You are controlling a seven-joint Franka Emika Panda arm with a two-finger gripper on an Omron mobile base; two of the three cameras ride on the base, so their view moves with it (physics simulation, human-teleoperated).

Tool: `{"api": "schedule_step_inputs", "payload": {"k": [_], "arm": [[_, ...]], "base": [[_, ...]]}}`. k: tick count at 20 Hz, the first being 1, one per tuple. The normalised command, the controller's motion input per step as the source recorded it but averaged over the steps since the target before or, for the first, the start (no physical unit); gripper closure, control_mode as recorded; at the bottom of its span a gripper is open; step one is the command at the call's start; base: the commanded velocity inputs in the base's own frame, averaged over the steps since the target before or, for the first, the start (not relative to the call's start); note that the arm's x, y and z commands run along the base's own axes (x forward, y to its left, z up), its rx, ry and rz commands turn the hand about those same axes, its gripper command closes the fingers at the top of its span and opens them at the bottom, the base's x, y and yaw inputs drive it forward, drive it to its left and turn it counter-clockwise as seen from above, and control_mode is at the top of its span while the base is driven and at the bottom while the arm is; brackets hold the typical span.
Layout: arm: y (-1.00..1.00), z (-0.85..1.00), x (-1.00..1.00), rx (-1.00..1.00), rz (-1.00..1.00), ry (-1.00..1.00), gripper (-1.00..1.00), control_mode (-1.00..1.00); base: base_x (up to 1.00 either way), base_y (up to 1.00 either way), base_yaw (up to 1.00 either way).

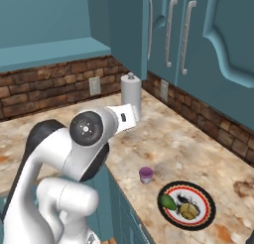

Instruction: Pick the avocado and bread from the counter and place them on the plate. Then pick the jam from the cabinet and place it next to the plate. Lastly close the cabinet door.

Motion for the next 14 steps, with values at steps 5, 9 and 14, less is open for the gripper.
{"api": "schedule_step_inputs", "payload": {"k": [5, 9, 14], "arm": [[0.01, 0.13, -0.10, -0.01, 0.18, -0.17, -1.00, -1.00], [0.06, 0.19, -0.12, -0.13, 0.13, -0.14, -1.00, -1.00], [0.10, 0.24, -0.07, -0.23, 0.11, -0.13, -1.00, -1.00]], "base": [[0.00, 0.00, 0.00], [0.00, 0.00, 0.00], [0.00, 0.00, 0.00]]}}
